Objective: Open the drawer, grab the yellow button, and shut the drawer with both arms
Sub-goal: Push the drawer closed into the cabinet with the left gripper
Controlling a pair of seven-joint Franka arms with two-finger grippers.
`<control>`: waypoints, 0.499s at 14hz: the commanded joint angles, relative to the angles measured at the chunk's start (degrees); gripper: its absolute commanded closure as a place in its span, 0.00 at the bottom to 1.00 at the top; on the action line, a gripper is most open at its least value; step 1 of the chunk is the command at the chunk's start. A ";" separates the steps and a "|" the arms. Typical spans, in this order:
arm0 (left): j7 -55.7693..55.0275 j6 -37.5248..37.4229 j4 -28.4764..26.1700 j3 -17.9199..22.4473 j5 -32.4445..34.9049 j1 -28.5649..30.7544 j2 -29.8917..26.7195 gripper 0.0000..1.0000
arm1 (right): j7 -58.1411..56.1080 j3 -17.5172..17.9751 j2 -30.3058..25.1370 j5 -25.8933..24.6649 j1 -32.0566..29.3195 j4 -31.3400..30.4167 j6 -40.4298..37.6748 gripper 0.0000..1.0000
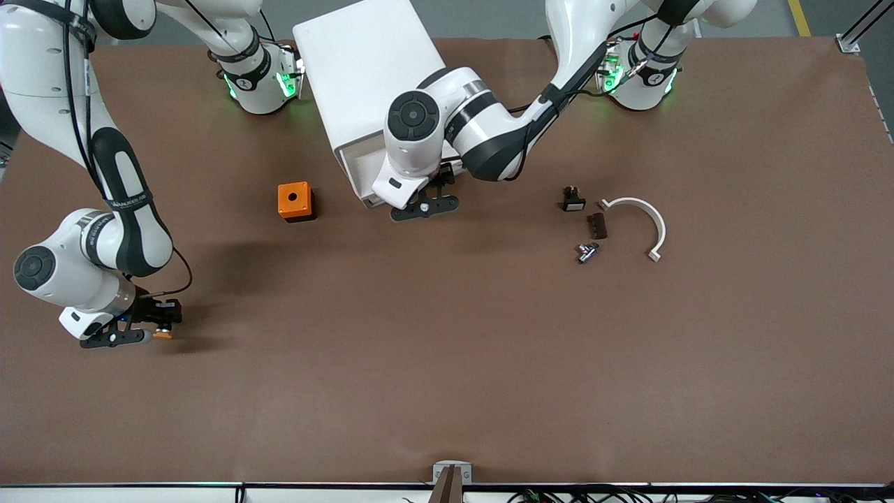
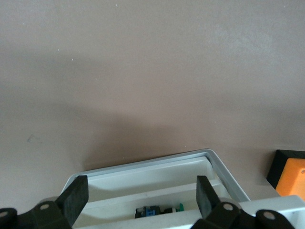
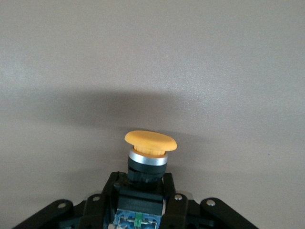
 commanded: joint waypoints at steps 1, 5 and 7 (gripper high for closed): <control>-0.27 -0.09 -0.69 -0.01 -3.08 -1.20 -0.99 0.00 | -0.73 0.98 0.93 1.49 -1.40 0.88 0.44 1.00; -0.18 -0.09 -0.86 -0.01 -6.59 -2.43 -0.73 0.00 | -0.73 0.98 1.02 1.49 -1.23 0.97 0.35 0.96; -0.18 -0.09 -0.86 -0.01 -9.75 -2.78 -0.72 0.00 | -0.55 0.98 1.45 1.49 -1.23 1.67 0.27 0.14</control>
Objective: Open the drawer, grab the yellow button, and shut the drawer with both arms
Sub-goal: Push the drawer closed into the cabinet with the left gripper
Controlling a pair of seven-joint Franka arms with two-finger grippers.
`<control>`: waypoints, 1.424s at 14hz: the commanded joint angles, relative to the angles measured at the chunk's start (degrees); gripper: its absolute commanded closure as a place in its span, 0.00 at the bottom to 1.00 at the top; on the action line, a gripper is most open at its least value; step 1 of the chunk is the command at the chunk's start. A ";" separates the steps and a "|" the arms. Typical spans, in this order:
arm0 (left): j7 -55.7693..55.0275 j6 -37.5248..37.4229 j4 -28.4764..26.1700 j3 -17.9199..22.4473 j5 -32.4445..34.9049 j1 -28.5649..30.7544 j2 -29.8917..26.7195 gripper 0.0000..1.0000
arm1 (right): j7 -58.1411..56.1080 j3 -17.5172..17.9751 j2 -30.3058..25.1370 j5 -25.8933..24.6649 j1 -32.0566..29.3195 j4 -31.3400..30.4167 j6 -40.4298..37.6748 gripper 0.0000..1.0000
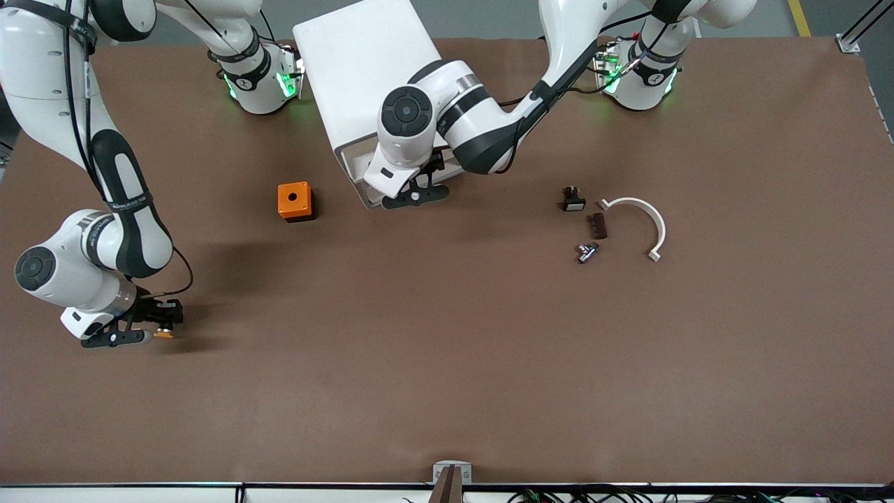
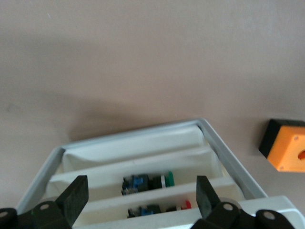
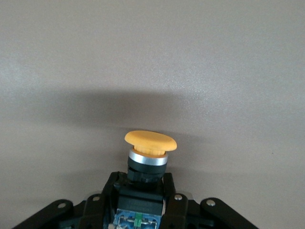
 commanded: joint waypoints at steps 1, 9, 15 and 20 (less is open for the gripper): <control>-0.18 0.03 -0.38 0.02 -4.75 -0.71 -0.73 0.00 | -0.56 0.95 0.94 1.15 -1.18 1.46 0.10 0.00; 0.26 0.03 -1.61 -0.16 -16.88 -0.79 -0.29 0.00 | 0.14 0.95 0.50 1.15 -0.30 1.46 -0.52 0.00; 0.26 0.21 -4.25 0.10 -17.25 -1.06 -0.64 0.00 | 2.61 0.95 0.41 1.15 -0.04 1.46 -0.52 0.00; -0.09 0.29 -3.81 1.15 -12.24 0.78 -1.08 0.00 | 3.22 0.95 -0.03 1.15 0.49 1.46 -0.69 0.00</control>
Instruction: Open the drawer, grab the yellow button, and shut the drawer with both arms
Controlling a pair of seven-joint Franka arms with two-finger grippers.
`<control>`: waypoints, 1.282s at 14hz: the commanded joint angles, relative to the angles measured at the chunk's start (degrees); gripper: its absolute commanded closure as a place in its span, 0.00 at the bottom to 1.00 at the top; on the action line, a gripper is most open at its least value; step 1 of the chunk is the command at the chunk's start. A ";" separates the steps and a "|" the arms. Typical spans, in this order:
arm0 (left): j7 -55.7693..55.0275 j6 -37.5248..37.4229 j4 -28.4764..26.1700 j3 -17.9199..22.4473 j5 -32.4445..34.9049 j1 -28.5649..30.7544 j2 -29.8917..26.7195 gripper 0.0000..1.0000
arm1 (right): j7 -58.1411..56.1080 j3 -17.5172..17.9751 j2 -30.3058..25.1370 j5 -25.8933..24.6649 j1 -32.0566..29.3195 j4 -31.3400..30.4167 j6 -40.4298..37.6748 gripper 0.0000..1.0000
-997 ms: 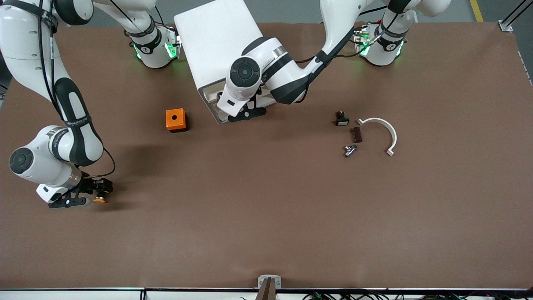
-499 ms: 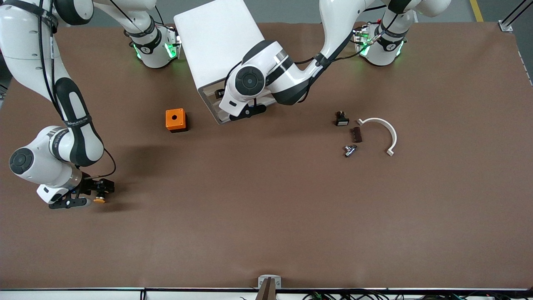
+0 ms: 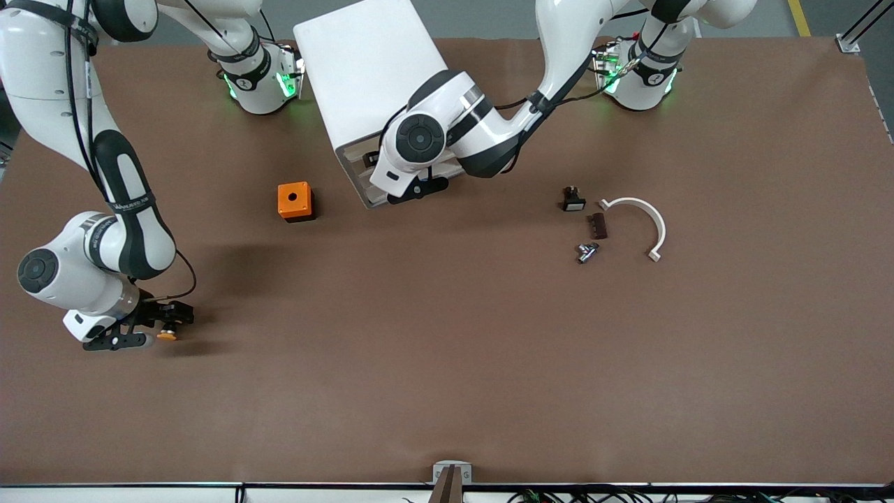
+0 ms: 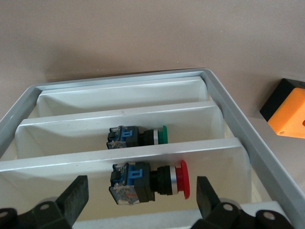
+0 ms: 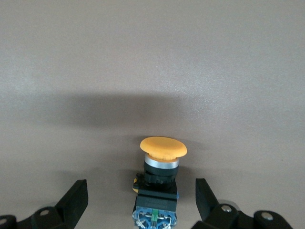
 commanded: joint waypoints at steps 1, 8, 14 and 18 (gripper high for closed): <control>-0.01 -0.09 -0.15 1.10 4.31 1.51 -2.57 0.00 | 1.39 0.16 -0.26 0.86 0.32 0.76 -1.49 0.00; 7.26 -2.10 -0.15 1.55 15.66 15.83 -11.81 0.00 | 4.55 -0.02 -5.35 -0.02 0.67 4.71 -15.28 0.00; 24.74 -10.80 -0.41 1.37 17.96 29.01 -18.93 0.00 | 9.11 -0.19 -13.78 -3.61 1.11 6.20 -27.14 0.00; 34.86 -16.52 -0.59 1.37 17.96 36.84 -22.18 0.00 | 11.67 -0.02 -15.90 -4.68 1.72 13.75 -41.11 0.00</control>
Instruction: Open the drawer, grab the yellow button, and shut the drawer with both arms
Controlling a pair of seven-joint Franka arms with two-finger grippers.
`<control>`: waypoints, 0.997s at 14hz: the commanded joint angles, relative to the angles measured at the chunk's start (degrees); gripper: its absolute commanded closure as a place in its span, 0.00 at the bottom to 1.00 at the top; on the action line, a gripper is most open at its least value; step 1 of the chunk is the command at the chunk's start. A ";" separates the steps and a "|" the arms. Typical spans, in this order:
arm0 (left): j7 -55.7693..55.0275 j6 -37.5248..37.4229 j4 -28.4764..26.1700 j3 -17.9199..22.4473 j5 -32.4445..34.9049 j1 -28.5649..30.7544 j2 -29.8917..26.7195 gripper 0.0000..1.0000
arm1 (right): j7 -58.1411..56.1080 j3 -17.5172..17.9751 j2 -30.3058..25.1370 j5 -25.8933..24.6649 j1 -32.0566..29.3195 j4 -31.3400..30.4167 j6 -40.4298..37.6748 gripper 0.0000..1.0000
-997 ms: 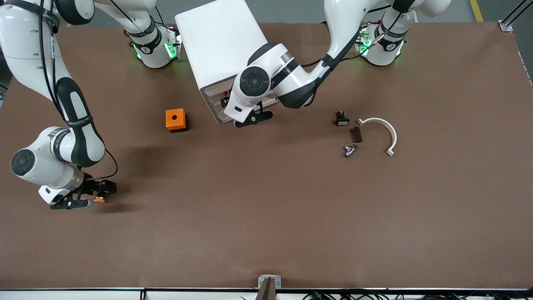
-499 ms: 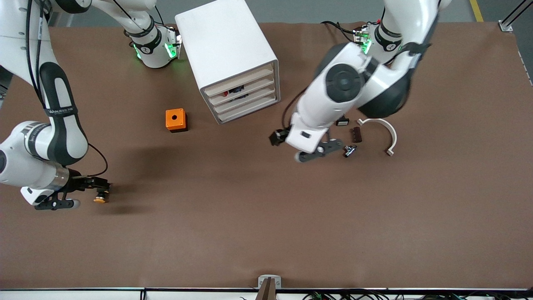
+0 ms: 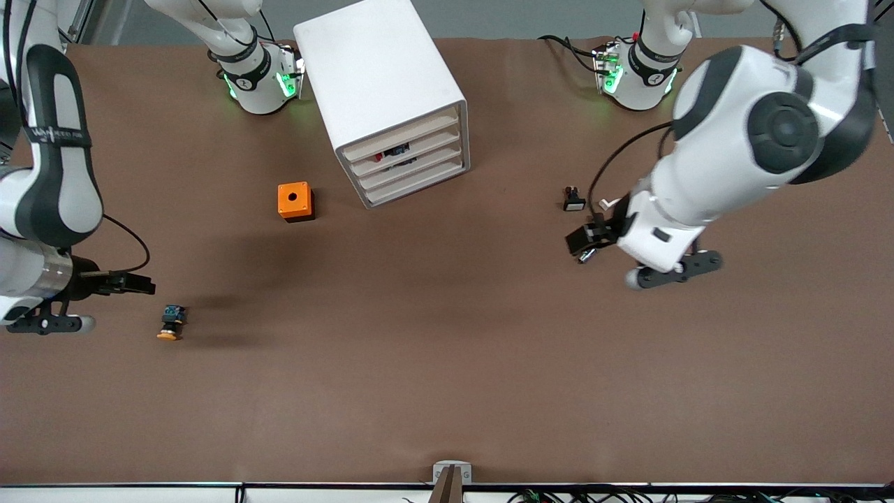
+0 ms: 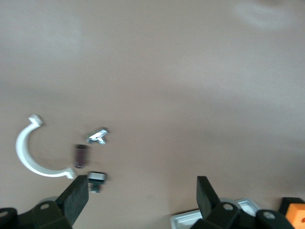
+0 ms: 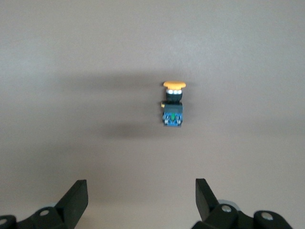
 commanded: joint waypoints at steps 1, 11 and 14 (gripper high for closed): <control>6.29 -3.25 -1.88 -0.37 0.86 4.35 -4.06 0.00 | 1.94 -0.03 -2.00 -0.96 0.68 4.33 -6.95 0.00; 28.36 -8.10 -12.32 11.57 0.95 5.16 -14.78 0.00 | 5.88 -0.03 -10.54 -0.96 1.21 6.80 -18.47 0.00; 28.99 -5.82 -16.64 12.46 1.04 4.81 -17.16 0.00 | 5.72 -0.03 -11.59 -0.96 1.12 7.33 -20.24 0.00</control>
